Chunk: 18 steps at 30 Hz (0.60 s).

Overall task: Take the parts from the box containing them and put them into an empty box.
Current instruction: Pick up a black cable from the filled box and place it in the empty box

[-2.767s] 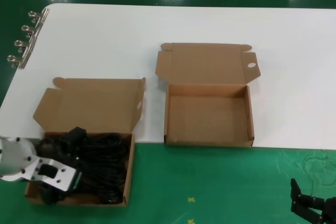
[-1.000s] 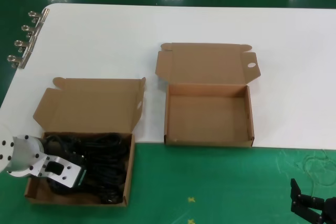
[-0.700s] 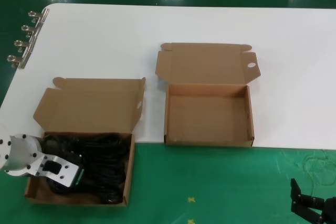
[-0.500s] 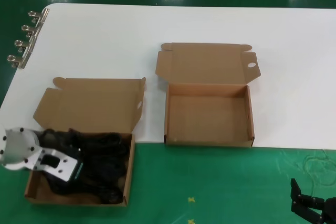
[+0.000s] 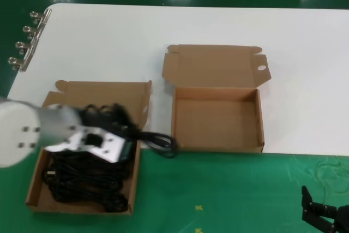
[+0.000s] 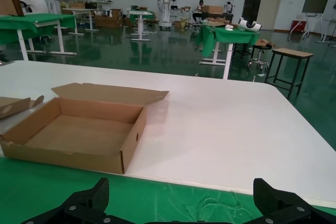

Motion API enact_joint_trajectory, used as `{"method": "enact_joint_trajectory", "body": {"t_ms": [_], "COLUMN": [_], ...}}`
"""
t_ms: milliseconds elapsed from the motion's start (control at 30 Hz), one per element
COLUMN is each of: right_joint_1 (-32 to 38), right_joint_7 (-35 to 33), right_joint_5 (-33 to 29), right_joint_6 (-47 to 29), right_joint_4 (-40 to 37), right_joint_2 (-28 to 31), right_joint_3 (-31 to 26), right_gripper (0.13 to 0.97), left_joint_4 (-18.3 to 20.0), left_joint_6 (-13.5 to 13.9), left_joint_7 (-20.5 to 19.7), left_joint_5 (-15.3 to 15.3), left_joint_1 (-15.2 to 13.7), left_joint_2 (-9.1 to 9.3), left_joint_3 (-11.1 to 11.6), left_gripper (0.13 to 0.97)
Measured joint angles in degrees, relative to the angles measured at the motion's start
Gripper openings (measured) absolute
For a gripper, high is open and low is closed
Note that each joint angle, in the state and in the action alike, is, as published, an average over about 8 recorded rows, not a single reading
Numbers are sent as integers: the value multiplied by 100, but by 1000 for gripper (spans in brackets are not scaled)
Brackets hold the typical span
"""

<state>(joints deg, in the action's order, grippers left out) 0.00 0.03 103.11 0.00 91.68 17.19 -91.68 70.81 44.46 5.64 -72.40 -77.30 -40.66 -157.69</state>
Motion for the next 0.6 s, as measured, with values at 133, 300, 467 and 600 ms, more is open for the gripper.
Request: {"method": "enact_joint_trajectory", "body": {"t_ms": [133,300,467,600], "right_joint_1": [0,0,0,0], "right_joint_7": [0,0,0,0], "right_joint_5": [0,0,0,0], "right_joint_6": [0,0,0,0], "right_joint_4": [0,0,0,0], "right_joint_2": [0,0,0,0], "right_joint_3": [0,0,0,0], "right_gripper": [966,966,966,966], "left_joint_4": [80,-113,-551,-1007], "left_joint_6": [-52,-145,-354,-616], "left_joint_7": [-380,-641,-784,-894], "left_joint_5": [299,625,927,1214], "left_joint_1": [-48,-102,-132,-96], "left_joint_2": [409,976,1522,1978], "left_joint_3": [0,0,0,0], "left_gripper": [207,207,206,206]}}
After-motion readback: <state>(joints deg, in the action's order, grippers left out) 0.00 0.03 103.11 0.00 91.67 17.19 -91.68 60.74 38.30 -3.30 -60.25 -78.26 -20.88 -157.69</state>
